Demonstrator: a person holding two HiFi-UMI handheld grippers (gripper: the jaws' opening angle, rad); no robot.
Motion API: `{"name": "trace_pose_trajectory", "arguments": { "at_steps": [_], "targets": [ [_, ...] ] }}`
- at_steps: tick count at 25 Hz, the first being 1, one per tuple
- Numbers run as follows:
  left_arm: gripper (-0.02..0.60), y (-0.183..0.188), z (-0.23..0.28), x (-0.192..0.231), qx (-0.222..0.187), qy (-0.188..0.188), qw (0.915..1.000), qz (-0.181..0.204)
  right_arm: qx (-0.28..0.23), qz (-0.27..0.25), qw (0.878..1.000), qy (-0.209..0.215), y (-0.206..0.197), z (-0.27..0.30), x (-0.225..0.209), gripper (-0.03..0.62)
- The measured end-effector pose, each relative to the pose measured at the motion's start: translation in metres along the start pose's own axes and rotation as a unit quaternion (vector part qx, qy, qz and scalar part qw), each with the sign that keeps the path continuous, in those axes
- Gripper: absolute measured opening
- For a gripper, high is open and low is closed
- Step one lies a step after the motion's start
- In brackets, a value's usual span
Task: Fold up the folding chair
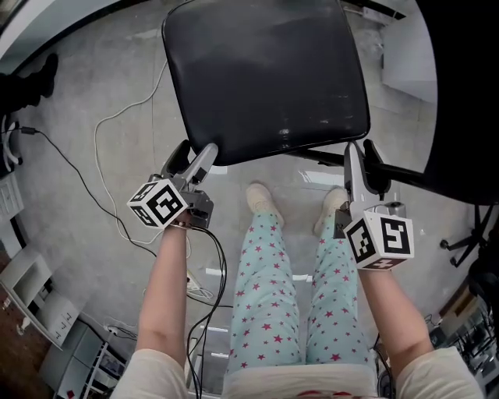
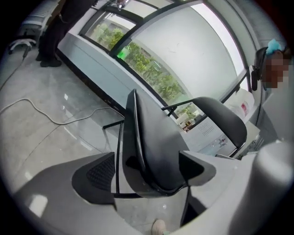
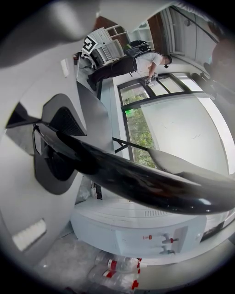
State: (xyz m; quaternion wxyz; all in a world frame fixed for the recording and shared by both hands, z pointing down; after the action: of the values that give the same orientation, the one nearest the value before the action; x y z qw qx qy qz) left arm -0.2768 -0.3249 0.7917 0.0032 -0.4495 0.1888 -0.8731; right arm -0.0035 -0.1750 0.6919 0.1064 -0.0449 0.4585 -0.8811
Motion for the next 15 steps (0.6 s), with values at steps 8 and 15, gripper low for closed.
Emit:
{"name": "trace_pose_trajectory", "arguments": {
  "at_steps": [8, 15],
  "targets": [
    [0.426, -0.015, 0.025, 0.002, 0.121, -0.063, 0.9904, 0.022, -0.008, 0.003, 1.0, 0.004, 0.002, 0.0, 0.002, 0.15],
    [0.425, -0.033, 0.038, 0.009, 0.217, -0.116, 0.9653, -0.088, -0.025, -0.003, 0.999, 0.027, 0.009, -0.001, 0.0, 0.136]
  ]
}}
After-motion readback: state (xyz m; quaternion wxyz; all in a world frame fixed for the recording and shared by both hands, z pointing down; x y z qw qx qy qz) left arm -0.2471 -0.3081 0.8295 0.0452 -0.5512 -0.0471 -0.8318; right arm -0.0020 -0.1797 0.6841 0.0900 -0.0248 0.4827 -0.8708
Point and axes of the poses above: the fingertips, and each gripper's own axes: z forward along the fingers, x to its left, y out of its top, the point moved 1 cm from there along -z, backward along the fingers, and after that the axes turned 14 degrees about -z, right-handed, at the moved point
